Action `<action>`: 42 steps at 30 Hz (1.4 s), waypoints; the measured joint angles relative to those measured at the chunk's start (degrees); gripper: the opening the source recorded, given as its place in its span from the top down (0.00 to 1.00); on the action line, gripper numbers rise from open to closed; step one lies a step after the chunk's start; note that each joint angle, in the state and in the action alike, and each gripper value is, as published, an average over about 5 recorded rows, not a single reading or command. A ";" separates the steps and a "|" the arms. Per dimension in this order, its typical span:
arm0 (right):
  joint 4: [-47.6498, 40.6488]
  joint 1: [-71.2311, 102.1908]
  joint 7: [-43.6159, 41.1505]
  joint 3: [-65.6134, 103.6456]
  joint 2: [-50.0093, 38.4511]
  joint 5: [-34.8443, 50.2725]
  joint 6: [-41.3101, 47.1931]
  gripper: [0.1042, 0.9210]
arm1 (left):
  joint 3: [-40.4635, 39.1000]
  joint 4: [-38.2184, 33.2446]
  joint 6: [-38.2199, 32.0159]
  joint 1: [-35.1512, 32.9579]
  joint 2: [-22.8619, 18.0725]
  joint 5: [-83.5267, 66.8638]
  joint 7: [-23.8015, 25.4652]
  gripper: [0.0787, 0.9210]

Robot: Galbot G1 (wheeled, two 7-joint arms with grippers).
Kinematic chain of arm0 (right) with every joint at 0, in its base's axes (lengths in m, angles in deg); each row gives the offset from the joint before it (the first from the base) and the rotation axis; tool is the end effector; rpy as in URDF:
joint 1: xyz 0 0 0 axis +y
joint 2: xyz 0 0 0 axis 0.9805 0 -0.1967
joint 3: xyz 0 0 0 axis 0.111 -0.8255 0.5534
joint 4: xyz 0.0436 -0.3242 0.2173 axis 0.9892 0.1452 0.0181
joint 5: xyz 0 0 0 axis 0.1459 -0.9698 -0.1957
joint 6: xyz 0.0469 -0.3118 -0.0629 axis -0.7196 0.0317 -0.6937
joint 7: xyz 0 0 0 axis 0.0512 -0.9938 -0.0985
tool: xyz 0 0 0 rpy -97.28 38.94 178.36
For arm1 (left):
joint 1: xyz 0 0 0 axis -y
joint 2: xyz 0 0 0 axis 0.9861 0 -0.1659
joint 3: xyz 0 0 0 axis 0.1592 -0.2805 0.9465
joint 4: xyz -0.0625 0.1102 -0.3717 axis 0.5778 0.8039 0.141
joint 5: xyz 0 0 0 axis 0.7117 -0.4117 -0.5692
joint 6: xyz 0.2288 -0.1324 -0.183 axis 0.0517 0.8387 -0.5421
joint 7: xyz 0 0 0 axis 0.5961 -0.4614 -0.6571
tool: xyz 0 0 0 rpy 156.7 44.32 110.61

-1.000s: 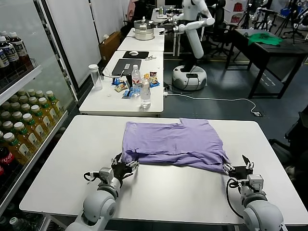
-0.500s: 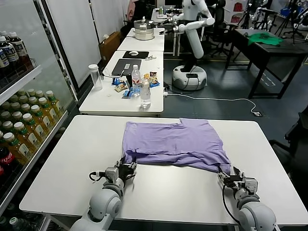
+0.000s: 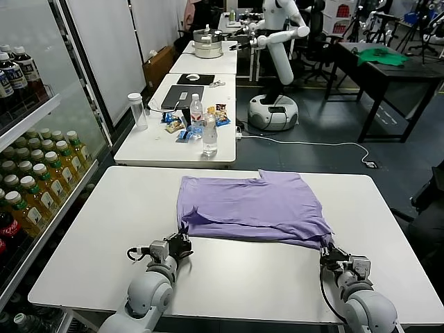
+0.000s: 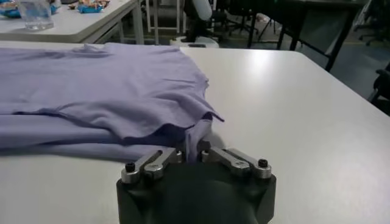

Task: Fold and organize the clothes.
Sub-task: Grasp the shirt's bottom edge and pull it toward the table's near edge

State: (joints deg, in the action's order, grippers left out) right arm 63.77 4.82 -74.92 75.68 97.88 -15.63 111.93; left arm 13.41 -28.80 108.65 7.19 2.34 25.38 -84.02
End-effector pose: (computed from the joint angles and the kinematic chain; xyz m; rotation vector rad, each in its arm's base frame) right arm 0.2208 -0.1320 -0.3327 -0.0365 -2.6347 0.0418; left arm 0.2827 0.0054 -0.3613 -0.1938 -2.6630 0.0017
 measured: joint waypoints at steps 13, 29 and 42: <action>6.05 6.42 -1.48 3.20 -2.27 -1.15 0.74 0.99 | 1.64 -4.60 0.08 -4.08 2.28 -1.54 0.99 0.98; 19.21 25.32 -5.16 11.42 -1.32 -7.81 0.08 0.99 | 4.26 -20.17 1.59 -19.65 4.17 -0.39 0.72 0.98; 26.39 31.95 -5.31 14.10 -0.71 -15.38 -1.57 0.63 | 5.31 -28.02 2.50 -27.76 5.26 4.02 1.25 0.80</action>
State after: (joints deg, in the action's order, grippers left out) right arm 90.16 36.77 -80.23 89.78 97.17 -31.01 110.37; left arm 18.72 -56.82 111.14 -20.57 7.59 29.40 -82.77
